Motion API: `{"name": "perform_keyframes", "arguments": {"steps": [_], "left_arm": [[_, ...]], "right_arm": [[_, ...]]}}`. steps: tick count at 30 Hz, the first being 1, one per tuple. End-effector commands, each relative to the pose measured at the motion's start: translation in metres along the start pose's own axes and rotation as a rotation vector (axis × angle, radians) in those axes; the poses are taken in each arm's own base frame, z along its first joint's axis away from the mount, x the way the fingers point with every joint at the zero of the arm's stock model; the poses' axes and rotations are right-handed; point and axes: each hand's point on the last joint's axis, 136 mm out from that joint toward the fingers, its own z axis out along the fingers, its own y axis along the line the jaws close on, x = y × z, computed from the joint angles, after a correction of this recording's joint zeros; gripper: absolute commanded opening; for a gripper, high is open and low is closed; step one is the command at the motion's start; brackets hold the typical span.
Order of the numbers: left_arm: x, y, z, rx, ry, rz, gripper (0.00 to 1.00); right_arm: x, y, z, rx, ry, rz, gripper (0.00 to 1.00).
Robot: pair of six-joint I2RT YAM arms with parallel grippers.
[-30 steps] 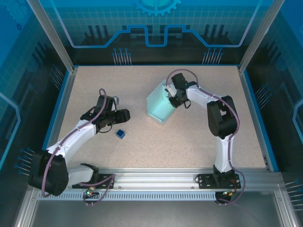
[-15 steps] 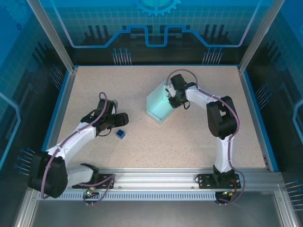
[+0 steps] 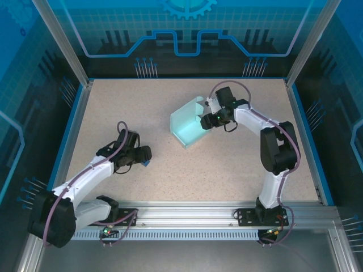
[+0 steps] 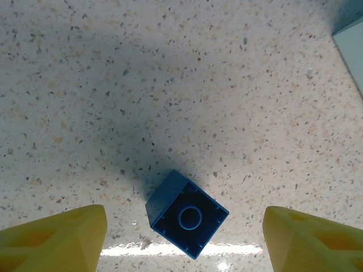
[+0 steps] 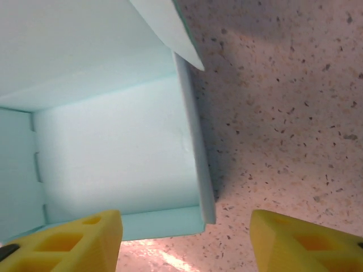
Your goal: Fold the paper box
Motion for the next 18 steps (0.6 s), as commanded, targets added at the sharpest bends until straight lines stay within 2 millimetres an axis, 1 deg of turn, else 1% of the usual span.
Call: {"name": "perform_keyframes", "arguments": {"steps": [1, 4, 7, 9, 13, 16, 18], "left_arm": [[0.013, 0.001, 0.011, -0.022, 0.054, 0.015, 0.75], [0.017, -0.009, 0.022, 0.013, 0.088, 0.041, 0.75], [0.016, -0.01, 0.031, -0.001, 0.117, 0.072, 0.76], [0.016, -0.011, 0.035, -0.005, 0.128, 0.082, 0.76], [0.023, -0.019, 0.04, 0.0, 0.147, 0.129, 0.76], [0.025, -0.019, 0.043, -0.012, 0.157, 0.144, 0.73], [0.025, -0.02, 0.045, -0.015, 0.161, 0.149, 0.69]], "right_arm": [[-0.01, 0.014, -0.016, -0.087, -0.061, 0.032, 0.63], [-0.008, 0.014, -0.018, -0.091, -0.066, 0.031, 0.63], [-0.005, 0.015, -0.016, -0.097, -0.061, 0.036, 0.63], [-0.001, 0.015, -0.017, -0.099, -0.058, 0.035, 0.63], [0.005, 0.013, -0.018, -0.087, -0.051, 0.035, 0.63], [0.009, 0.012, -0.019, -0.08, -0.044, 0.033, 0.63], [0.012, 0.011, -0.022, -0.069, -0.04, 0.037, 0.63]]}}
